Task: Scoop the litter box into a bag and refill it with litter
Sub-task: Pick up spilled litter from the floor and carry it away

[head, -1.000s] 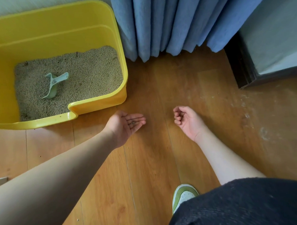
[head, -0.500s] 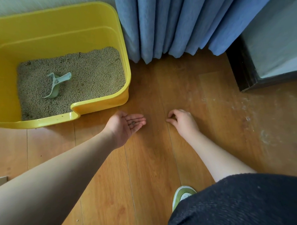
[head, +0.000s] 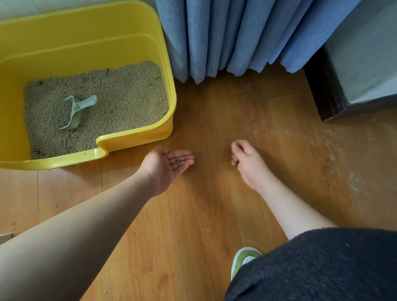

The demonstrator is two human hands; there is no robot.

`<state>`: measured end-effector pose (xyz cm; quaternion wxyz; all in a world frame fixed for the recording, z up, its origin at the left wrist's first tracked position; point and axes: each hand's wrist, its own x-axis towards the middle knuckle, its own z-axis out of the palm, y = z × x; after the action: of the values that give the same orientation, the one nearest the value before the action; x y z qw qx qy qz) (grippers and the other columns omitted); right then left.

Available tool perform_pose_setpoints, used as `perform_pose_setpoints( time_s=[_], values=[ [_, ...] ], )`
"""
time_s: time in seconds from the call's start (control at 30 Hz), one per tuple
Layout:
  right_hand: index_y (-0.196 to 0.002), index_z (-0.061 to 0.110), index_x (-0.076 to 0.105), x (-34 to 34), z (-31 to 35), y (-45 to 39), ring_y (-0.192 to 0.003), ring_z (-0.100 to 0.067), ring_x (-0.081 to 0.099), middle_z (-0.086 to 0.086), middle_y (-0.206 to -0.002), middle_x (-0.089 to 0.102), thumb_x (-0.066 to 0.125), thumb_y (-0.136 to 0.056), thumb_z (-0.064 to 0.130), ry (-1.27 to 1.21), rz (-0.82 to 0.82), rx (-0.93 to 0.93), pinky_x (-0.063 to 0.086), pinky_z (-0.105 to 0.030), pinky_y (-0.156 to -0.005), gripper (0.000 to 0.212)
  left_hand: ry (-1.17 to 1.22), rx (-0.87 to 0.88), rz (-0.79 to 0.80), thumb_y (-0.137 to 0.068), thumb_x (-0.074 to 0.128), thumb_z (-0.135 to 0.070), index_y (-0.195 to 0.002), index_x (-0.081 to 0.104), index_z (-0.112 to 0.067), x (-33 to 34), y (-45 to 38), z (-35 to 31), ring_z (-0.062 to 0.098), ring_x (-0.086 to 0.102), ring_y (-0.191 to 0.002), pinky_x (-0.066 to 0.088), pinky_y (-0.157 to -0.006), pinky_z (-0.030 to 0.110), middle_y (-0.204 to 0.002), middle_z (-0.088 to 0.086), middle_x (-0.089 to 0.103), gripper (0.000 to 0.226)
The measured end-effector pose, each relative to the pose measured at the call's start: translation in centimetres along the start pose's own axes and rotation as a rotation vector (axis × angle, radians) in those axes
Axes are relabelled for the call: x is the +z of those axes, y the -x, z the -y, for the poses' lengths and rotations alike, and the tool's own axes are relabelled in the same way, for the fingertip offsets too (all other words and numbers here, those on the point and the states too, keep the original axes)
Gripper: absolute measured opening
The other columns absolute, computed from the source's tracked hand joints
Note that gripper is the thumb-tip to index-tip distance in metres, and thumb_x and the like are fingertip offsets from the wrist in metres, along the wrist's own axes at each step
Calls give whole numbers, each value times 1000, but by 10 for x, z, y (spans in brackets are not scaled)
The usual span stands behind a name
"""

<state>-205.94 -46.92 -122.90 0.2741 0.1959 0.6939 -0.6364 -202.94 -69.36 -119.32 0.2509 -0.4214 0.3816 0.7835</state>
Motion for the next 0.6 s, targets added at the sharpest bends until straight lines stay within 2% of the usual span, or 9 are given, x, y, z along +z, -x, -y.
perform_pose_setpoints(
  time_s=[0.03, 0.07, 0.13, 0.23, 0.37, 0.53, 0.6],
  values=[
    [-98, 14, 53, 0, 4, 4, -67, -10, 41, 2, -76, 44, 46, -100, 16, -332, 62, 72, 37, -24, -70, 7, 1, 0, 2, -98, 21, -18, -100, 65, 10, 0, 0, 0, 29, 72, -88, 59, -78, 29, -100, 25, 71, 52],
    [-93, 12, 51, -2, 7, 6, -66, -12, 39, 0, -73, 43, 46, -100, 12, -554, 128, 115, 37, -25, -67, 8, 1, 0, 2, -98, 21, -18, -100, 65, 10, 1, 0, 1, 29, 72, -88, 58, -80, 29, -100, 25, 71, 52],
    [-89, 11, 51, -3, 9, 9, -66, -12, 41, -2, -74, 47, 48, -98, 9, -685, 235, 151, 39, -24, -64, 10, -4, 2, -5, -97, 21, -18, -102, 65, 10, 2, -1, 1, 30, 71, -91, 57, -84, 30, -103, 26, 70, 52],
    [-89, 10, 53, -1, 5, 9, -69, -10, 48, -3, -79, 56, 49, -96, 6, -592, 281, 121, 46, -22, -67, 9, -5, 4, -5, -97, 21, -18, -102, 65, 10, 1, -1, 2, 30, 71, -91, 57, -82, 30, -103, 26, 70, 52],
    [-93, 12, 61, -4, 1, 2, -73, -9, 53, 0, -81, 61, 54, -93, 3, -383, 217, 62, 47, -23, -75, 11, -9, 7, -9, -98, 22, -18, -101, 65, 10, -1, -1, 1, 29, 72, -89, 60, -76, 28, -100, 26, 70, 52],
    [-95, 12, 62, -3, 3, -4, -75, -12, 53, -1, -81, 61, 53, -95, 6, -159, 122, 10, 44, -23, -70, 11, -4, 4, -14, -97, 22, -18, -100, 65, 10, -5, -1, 2, 30, 71, -89, 59, -79, 30, -99, 26, 71, 51],
    [-95, 17, 62, -4, 2, -8, -75, -11, 54, 3, -82, 61, 57, -94, 19, 180, 25, -87, 44, -23, -68, 5, -4, 3, -15, -97, 22, -18, -101, 65, 10, -6, -2, 2, 30, 71, -91, 57, -80, 31, -99, 26, 71, 51]
  ],
)
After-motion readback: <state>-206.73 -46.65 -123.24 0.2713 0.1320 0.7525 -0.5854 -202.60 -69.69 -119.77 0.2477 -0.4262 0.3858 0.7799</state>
